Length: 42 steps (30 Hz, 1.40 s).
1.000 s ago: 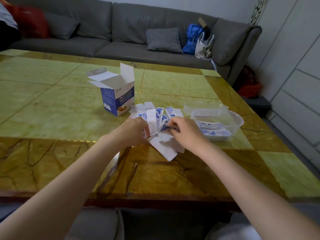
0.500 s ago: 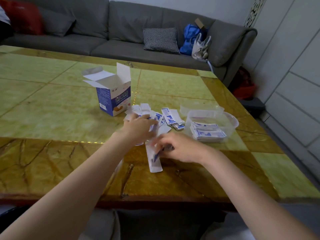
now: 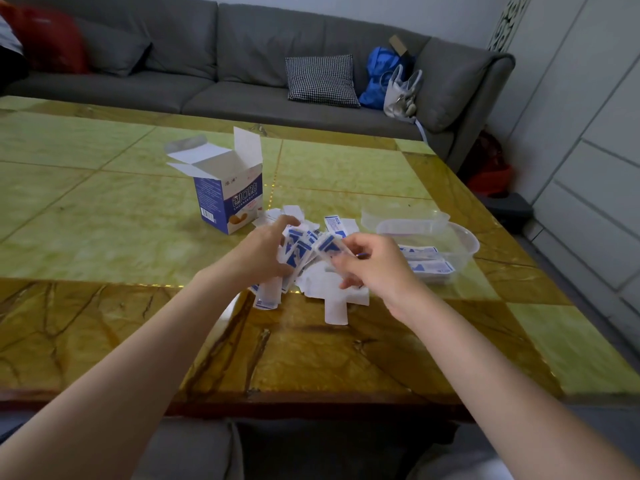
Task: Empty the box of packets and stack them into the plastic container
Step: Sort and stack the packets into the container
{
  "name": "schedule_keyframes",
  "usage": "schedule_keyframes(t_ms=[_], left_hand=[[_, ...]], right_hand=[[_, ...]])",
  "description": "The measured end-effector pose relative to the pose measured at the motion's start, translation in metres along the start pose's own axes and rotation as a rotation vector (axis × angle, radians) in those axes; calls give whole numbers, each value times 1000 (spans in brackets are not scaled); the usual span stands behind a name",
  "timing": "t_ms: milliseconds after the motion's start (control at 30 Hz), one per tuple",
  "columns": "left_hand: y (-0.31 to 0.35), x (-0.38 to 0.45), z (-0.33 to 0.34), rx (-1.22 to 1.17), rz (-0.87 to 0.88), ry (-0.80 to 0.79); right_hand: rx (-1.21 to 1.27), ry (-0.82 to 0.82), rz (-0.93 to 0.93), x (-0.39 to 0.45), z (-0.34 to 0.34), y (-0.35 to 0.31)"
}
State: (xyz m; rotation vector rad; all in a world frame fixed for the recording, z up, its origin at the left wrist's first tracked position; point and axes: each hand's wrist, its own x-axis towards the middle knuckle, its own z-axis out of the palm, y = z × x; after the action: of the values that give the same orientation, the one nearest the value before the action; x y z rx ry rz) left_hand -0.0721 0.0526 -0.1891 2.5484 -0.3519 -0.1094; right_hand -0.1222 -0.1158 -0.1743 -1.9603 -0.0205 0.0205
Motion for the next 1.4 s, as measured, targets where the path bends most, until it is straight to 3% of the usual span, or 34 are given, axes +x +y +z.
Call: schedule_keyframes(t_ms=[167, 333, 567, 767, 867, 1033, 1267, 1400], left_hand=[[6, -2, -6, -247, -45, 258], [8, -3, -14, -293, -69, 354], [14, -3, -8, -352, 24, 233], [24, -8, -6, -257, 80, 174], [20, -8, -13, -241, 96, 204], [15, -7, -18, -234, 61, 268], [31, -12, -19, -611, 17, 113], [31, -16, -19, -672, 66, -22]], right_hand=[[531, 112, 301, 3, 4, -5], [714, 78, 337, 7, 9, -7], [622, -32, 149, 9, 18, -10], [192, 169, -41, 11, 21, -5], [101, 281, -134, 14, 14, -5], [-45, 241, -229, 16, 5, -4], [-173, 171, -333, 14, 7, -3], [-303, 189, -421, 14, 7, -3]])
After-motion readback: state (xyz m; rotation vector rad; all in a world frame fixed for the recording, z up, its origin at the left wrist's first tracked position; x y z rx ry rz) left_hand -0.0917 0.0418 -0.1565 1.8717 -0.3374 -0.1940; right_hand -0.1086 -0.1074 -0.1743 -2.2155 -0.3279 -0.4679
